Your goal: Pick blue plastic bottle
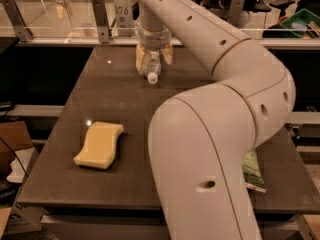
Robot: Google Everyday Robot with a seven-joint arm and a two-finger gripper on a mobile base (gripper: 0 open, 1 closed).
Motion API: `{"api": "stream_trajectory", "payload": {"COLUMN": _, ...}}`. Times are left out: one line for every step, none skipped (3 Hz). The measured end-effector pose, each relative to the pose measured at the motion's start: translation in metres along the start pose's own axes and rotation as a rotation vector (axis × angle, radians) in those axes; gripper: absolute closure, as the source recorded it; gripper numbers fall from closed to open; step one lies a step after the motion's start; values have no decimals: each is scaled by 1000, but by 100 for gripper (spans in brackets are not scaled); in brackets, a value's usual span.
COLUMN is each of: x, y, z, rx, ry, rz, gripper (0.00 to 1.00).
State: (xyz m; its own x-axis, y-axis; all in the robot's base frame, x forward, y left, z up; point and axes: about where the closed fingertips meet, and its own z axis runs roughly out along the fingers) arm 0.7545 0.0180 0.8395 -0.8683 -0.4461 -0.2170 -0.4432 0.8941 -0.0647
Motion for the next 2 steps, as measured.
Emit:
{"api": "stream_trajectory", "payload": {"x": 0, "y": 3, "z": -5, "rx": -8, "ry": -11, "rz": -9, "gripper": 62}}
{"api": "stream_trajectory", "payload": {"x": 2, "y": 2, "z": -15, "rx": -23, "ry": -33, "rz": -16, "gripper": 85}}
